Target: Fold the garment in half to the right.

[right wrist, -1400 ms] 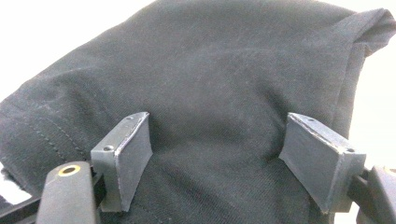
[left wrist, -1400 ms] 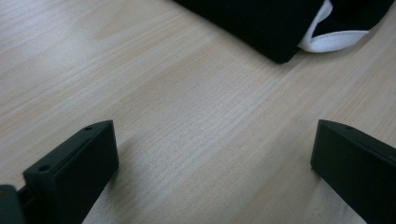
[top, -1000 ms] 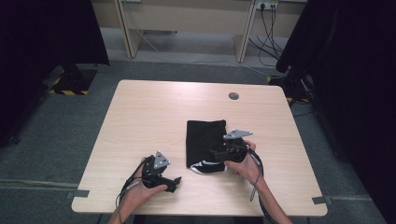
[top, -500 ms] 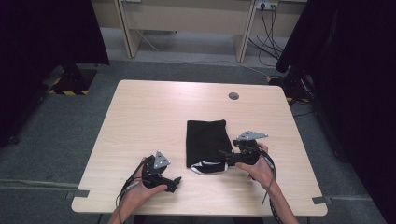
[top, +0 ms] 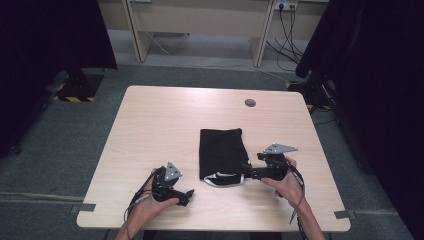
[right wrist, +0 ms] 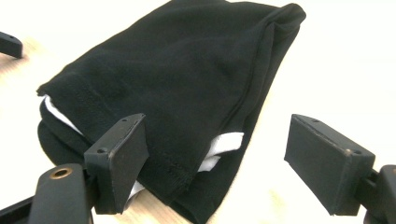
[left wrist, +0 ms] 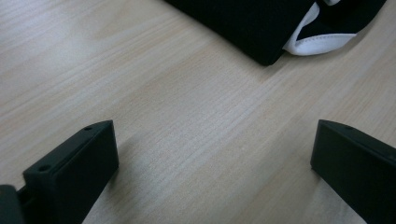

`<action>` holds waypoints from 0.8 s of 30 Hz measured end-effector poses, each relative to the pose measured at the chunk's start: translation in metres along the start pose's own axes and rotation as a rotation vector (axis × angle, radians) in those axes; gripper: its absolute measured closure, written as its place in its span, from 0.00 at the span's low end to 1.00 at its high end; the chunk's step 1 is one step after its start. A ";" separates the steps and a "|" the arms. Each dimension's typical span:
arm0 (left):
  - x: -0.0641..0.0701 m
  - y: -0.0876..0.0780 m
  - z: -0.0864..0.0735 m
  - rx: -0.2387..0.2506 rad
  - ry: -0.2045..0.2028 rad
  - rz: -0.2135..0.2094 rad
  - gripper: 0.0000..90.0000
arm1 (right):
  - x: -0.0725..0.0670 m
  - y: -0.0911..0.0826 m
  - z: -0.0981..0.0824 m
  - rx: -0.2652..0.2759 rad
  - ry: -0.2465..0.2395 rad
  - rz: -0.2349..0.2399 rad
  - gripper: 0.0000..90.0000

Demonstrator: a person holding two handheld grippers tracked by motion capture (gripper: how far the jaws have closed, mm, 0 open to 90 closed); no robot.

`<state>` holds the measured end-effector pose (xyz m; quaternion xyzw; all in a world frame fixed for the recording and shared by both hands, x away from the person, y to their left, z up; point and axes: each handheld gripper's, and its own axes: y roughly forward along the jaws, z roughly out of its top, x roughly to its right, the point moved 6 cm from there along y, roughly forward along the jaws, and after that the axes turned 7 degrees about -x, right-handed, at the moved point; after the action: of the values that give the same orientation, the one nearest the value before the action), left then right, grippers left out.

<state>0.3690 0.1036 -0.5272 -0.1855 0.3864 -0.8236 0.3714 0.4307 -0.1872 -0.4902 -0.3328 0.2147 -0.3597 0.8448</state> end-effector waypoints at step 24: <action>0.000 0.000 0.000 0.000 0.001 0.000 0.00 | -0.004 -0.014 -0.023 -0.002 -0.014 -0.028 0.18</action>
<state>0.3691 0.1036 -0.5272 -0.1852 0.3864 -0.8237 0.3713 0.4073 -0.2007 -0.4951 -0.3390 0.2043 -0.3691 0.8409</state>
